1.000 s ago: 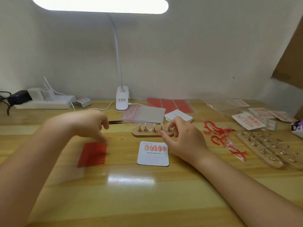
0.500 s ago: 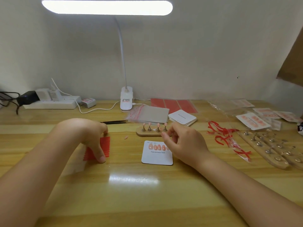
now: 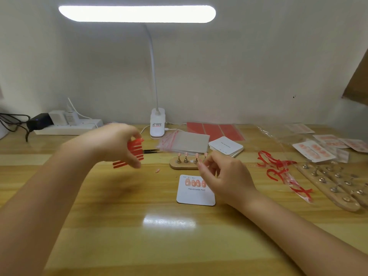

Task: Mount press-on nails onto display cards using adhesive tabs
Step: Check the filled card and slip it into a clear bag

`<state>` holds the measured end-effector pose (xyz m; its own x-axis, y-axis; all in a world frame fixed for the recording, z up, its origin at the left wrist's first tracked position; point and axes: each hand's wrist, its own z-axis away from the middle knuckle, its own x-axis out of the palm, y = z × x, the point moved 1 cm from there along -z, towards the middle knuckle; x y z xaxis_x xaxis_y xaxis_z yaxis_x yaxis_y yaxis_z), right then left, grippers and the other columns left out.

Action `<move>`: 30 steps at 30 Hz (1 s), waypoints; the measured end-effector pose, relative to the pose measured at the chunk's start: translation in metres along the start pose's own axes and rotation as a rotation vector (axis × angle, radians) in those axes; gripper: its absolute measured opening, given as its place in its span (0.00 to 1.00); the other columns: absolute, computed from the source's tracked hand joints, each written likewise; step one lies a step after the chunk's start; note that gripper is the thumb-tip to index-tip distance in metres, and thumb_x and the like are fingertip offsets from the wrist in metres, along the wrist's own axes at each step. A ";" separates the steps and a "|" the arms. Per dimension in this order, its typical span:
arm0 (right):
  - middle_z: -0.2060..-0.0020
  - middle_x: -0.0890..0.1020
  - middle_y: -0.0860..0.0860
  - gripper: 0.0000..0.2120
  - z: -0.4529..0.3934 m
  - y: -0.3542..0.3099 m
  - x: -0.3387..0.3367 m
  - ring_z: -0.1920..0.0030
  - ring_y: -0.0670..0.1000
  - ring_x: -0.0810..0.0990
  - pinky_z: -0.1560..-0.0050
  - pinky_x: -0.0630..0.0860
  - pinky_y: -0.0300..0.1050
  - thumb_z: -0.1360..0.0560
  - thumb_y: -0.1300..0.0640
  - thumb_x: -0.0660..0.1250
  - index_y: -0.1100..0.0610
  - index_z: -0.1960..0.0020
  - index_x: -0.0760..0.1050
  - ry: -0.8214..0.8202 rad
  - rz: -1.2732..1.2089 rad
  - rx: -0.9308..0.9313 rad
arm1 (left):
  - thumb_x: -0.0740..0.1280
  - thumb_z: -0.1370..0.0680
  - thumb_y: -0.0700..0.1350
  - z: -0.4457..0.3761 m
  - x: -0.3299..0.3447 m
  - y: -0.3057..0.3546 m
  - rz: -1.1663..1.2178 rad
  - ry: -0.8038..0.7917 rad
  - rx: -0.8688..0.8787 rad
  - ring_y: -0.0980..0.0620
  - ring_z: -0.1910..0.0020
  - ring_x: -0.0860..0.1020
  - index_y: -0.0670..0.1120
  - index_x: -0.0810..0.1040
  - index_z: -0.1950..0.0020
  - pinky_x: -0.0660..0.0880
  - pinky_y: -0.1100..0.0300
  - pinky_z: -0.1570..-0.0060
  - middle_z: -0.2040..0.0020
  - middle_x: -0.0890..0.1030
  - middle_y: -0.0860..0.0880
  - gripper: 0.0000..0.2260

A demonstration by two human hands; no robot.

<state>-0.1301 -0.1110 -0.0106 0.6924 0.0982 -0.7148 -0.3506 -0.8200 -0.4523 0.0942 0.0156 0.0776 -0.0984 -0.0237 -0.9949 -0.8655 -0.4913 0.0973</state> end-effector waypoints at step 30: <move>0.56 0.85 0.51 0.10 -0.020 -0.042 -0.040 0.54 0.52 0.84 0.52 0.82 0.47 0.27 0.51 0.68 0.56 0.50 0.79 -0.031 -1.024 0.298 | 0.73 0.33 0.53 0.033 -0.032 0.055 0.845 0.130 0.186 0.58 0.65 0.81 0.50 0.84 0.54 0.79 0.63 0.61 0.61 0.85 0.53 0.11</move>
<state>-0.1301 -0.0922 0.0475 0.7298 0.6802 0.0685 0.2462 -0.1681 -0.9545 0.0332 0.0181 0.1156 -0.6961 -0.4200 -0.5822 -0.5957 -0.1146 0.7950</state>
